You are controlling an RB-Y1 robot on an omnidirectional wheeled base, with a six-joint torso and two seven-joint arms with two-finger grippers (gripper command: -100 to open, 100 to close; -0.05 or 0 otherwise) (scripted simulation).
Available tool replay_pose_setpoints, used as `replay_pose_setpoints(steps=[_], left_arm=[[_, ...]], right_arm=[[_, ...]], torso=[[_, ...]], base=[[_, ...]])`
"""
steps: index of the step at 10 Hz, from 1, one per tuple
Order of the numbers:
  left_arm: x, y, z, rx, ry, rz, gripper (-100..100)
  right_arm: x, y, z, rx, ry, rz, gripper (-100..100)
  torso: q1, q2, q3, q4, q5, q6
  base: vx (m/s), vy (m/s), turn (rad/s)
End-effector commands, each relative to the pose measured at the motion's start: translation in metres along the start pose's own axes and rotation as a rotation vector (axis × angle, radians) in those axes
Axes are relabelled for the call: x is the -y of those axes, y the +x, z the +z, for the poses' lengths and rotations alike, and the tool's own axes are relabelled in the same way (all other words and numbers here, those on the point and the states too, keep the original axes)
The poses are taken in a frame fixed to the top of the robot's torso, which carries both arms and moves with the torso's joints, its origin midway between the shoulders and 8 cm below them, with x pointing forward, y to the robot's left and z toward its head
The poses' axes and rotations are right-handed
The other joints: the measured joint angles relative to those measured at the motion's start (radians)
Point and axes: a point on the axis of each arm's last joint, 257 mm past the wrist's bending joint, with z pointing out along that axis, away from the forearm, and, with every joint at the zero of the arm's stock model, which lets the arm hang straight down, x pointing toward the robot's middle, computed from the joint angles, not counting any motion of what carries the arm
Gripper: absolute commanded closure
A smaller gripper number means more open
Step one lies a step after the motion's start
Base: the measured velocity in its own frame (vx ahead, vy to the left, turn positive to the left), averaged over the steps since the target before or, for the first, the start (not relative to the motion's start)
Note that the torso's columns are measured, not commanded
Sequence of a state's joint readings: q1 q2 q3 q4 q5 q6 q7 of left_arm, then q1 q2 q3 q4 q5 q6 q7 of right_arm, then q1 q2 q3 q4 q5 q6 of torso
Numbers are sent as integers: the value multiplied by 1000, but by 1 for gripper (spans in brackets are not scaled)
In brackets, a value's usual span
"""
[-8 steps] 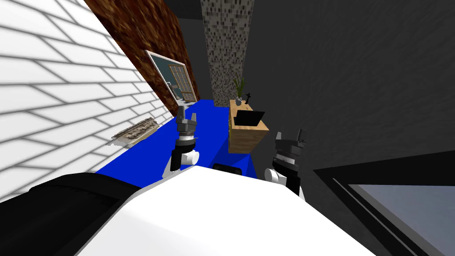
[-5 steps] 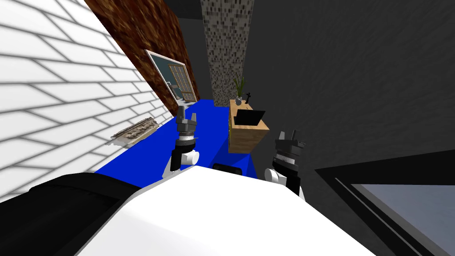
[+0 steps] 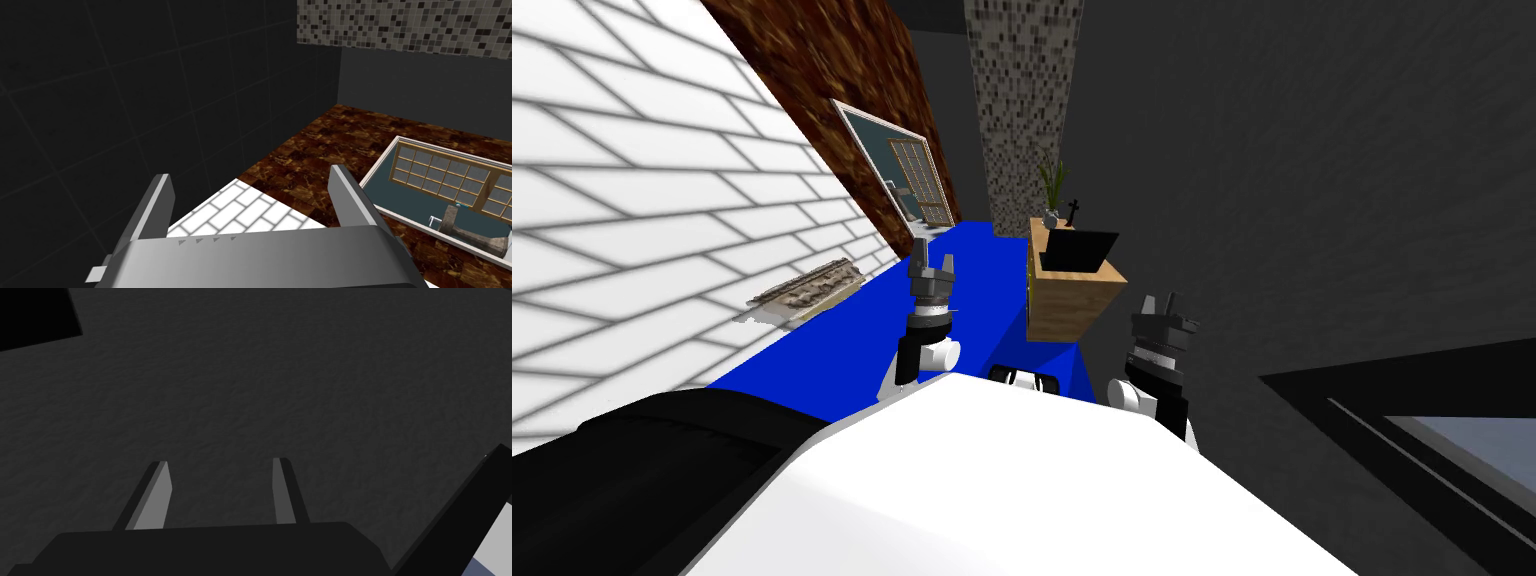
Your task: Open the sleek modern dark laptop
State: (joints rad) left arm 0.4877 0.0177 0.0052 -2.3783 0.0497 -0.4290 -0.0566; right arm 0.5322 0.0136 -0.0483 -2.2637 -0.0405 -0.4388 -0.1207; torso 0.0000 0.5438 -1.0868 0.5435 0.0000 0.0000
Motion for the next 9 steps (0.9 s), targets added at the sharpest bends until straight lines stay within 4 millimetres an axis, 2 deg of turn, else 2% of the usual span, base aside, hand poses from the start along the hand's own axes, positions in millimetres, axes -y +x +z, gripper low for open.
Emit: replay_pose_setpoints(steps=[1, 2, 4, 9], left_arm=[[0, 0, 0, 0, 0, 0, 0], [0, 0, 0, 0, 0, 0, 0], [0, 0, 0, 0, -1, 0, 0], [0, 0, 0, 0, -1, 0, 0]], right_arm=[[0, 0, 0, 0, 0, 0, 0], [-3, 1, 0, -38, -1, -45, -100], [-10, -1, 1, -91, -9, -130, -100], [-42, -10, 3, -217, -59, -443, -100]], torso=[[0, 74, -148, 74, 0, 0], [0, 148, -295, 148, 0, 0], [3, 189, -384, 190, 1, 0], [1, 194, -389, 194, 0, 0]], base=[[0, 0, 0], [20, 22, -3], [42, 74, -7], [96, 131, -13]])
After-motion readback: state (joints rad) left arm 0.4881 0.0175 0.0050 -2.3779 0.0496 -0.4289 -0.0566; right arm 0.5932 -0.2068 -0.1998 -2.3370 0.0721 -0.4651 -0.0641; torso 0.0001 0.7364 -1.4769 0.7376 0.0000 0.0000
